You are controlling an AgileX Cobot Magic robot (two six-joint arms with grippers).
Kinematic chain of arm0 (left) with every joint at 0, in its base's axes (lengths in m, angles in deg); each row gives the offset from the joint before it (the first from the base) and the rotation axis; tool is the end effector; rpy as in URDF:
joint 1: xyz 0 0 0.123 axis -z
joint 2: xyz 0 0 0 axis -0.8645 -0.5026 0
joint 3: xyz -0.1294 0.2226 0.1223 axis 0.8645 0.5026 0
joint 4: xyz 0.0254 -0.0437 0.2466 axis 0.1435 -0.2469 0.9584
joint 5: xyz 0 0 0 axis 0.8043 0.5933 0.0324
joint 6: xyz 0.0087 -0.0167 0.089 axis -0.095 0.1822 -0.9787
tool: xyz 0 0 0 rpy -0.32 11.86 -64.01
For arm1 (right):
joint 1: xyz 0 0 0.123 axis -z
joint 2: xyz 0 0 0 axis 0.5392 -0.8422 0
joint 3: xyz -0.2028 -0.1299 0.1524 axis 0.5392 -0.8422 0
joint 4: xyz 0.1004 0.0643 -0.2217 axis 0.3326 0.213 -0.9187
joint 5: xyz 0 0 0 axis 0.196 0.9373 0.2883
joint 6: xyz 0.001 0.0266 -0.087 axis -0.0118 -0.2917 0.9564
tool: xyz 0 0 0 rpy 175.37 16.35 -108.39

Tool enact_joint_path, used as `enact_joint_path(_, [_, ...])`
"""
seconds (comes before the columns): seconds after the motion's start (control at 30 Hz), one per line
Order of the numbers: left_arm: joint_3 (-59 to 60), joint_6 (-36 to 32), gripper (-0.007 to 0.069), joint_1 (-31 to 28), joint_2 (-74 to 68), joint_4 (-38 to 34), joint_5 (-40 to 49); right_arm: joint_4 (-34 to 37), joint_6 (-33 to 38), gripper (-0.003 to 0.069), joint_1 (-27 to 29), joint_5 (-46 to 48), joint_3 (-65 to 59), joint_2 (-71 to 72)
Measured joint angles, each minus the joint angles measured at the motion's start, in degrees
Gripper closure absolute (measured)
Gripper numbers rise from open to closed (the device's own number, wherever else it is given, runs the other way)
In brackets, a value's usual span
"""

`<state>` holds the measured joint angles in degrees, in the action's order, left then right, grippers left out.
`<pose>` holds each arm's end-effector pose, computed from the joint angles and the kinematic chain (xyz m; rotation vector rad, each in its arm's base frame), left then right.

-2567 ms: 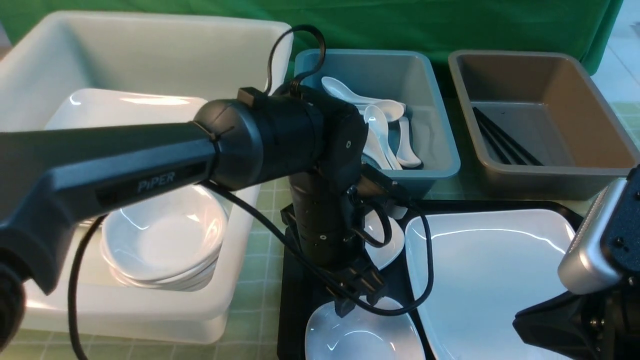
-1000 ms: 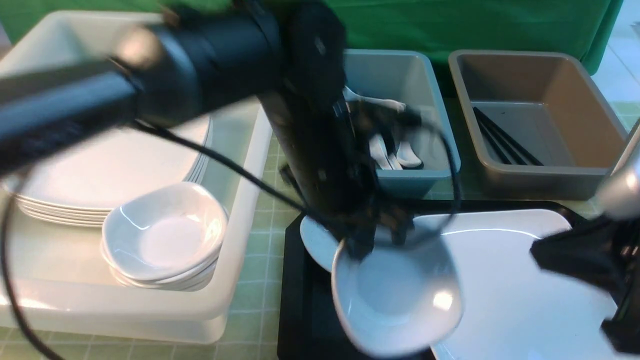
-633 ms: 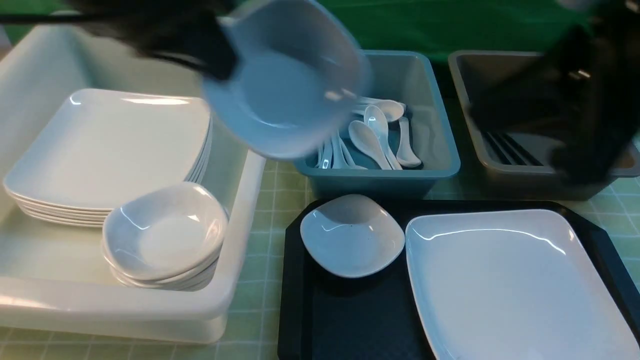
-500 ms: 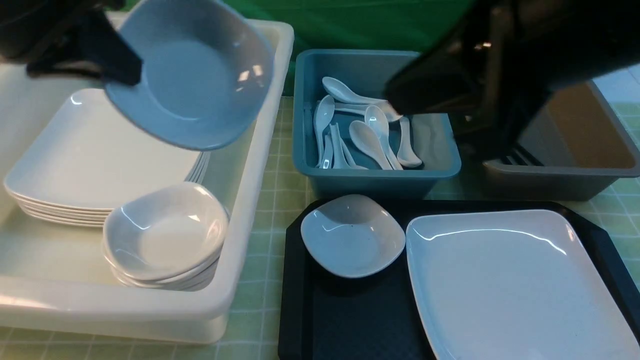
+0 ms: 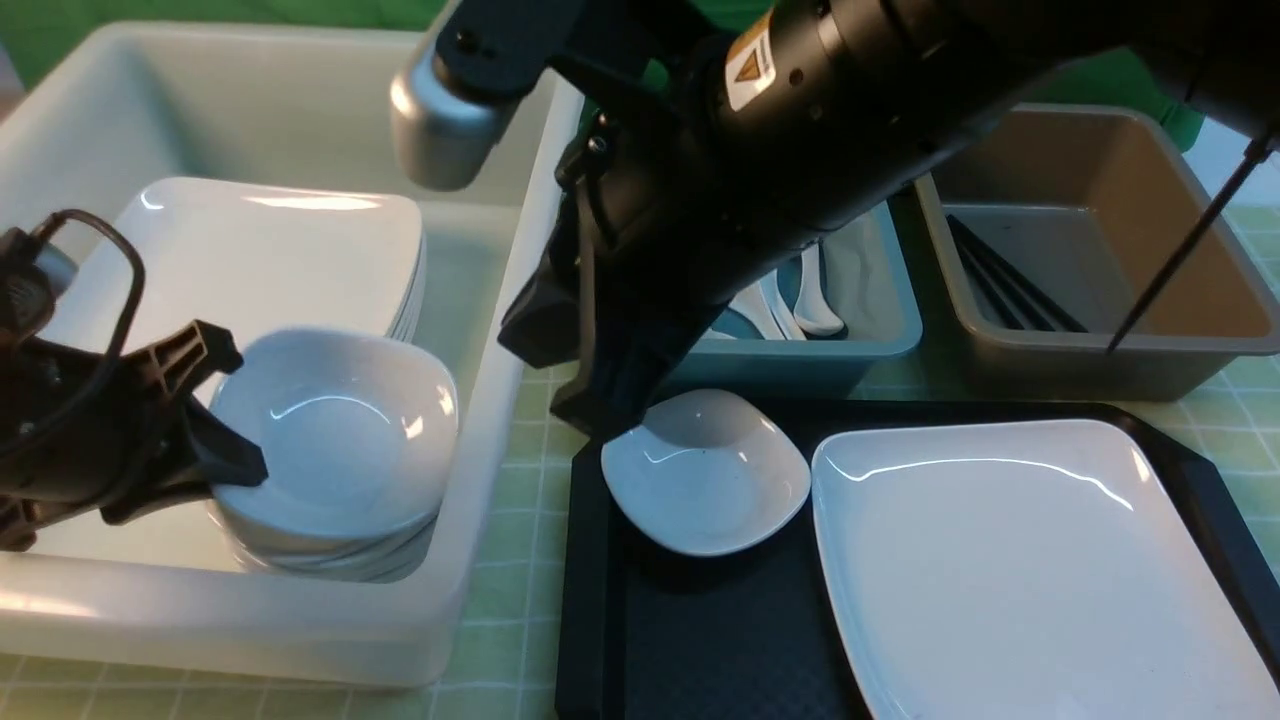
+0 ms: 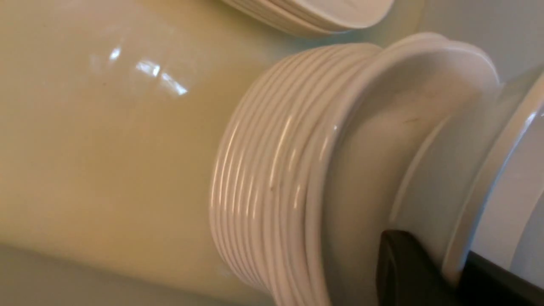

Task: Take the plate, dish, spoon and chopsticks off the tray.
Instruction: Use the left arm to put the small plate into the large storage box on the left, then use the left arm to grab a small plate from the dinner plate

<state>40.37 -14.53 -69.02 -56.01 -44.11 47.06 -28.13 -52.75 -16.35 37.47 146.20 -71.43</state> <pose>0.2427 0.0014 0.2563 -0.6282 2.5159 -0.6540 0.2261 0.2971 0.3924 -1.4859 1.9199 0.5561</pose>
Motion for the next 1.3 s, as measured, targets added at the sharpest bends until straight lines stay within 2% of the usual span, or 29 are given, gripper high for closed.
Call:
enact_joint_path(0.07, [0.1,0.1,0.0569,0.0,0.0,0.1,-0.3,-0.1,0.0,0.0665,0.0,-0.2,0.1,0.1])
enact_joint_path(0.13, [0.0,0.1,0.0466,0.0,0.0,0.5,-0.1,-0.5,-0.1,0.0665,0.0,-0.1,0.1,0.1])
enact_joint_path(0.17, [-0.1,0.2,0.0456,0.0,0.0,0.8,0.0,-0.7,-0.1,0.0665,0.0,0.0,0.1,0.1])
enact_joint_path(0.23, [-1.4,1.5,0.0344,-0.1,0.1,3.9,1.7,-2.6,-1.7,0.0665,0.0,0.3,0.1,0.1])
enact_joint_path(0.3, [-4.0,5.9,0.0235,-0.1,0.4,9.0,4.1,-5.5,-3.4,0.0665,0.0,1.5,0.1,0.1])
enact_joint_path(0.33, [-4.2,6.3,0.0218,-0.1,0.6,9.6,4.3,-6.0,-3.5,0.0665,0.0,1.6,0.1,0.2])
enact_joint_path(0.4, [-7.6,10.2,0.0134,-0.1,1.3,15.3,7.6,-8.5,-4.4,0.0665,0.1,3.5,0.1,0.4])
enact_joint_path(0.5, [-10.8,11.3,0.0112,-0.1,2.1,17.2,11.2,-10.5,-6.3,0.0664,1.1,5.0,0.1,1.6])
enact_joint_path(0.6, [-14.3,9.9,0.0164,1.9,3.0,16.9,13.9,-12.9,-8.2,0.0664,3.9,7.8,0.1,4.1])
enact_joint_path(0.7, [-18.4,9.1,0.0421,10.2,3.3,16.7,14.0,-14.3,-9.2,0.0664,10.9,10.6,-1.7,9.0])
enact_joint_path(0.77, [-20.2,8.6,0.0532,15.7,3.1,17.1,13.2,-14.5,-10.1,0.0664,15.1,11.0,-3.2,12.2])
enact_joint_path(0.83, [-22.3,9.2,0.0606,24.2,1.8,18.3,11.2,-14.7,-10.9,0.0664,20.3,11.0,-5.4,15.6])
enact_joint_path(0.87, [-23.8,9.7,0.0626,30.1,0.2,19.4,9.8,-14.9,-11.1,0.0664,23.1,11.3,-6.9,17.8])
enact_joint_path(0.9, [-24.3,9.8,0.0627,30.9,-0.1,19.9,9.6,-14.9,-11.2,0.0664,23.5,11.3,-7.1,18.1])
enact_joint_path(0.97, [-27.2,10.3,0.0639,39.6,-4.6,23.2,8.6,-15.1,-11.8,0.0664,27.4,11.8,-10.3,21.9])
enact_joint_path(1.07, [-31.3,11.4,0.0642,47.2,-12.3,28.1,8.5,-15.0,-11.9,0.0664,29.1,12.2,-13.7,24.9])
enact_joint_path(1.17, [-34.1,11.5,0.0638,51.2,-18.0,30.5,9.5,-14.4,-11.9,0.0664,29.1,12.6,-15.7,26.1])
enact_joint_path(1.3, [-36.9,11.5,0.0620,53.5,-22.9,31.9,10.7,-14.1,-11.9,0.0664,29.1,13.1,-16.2,26.3])
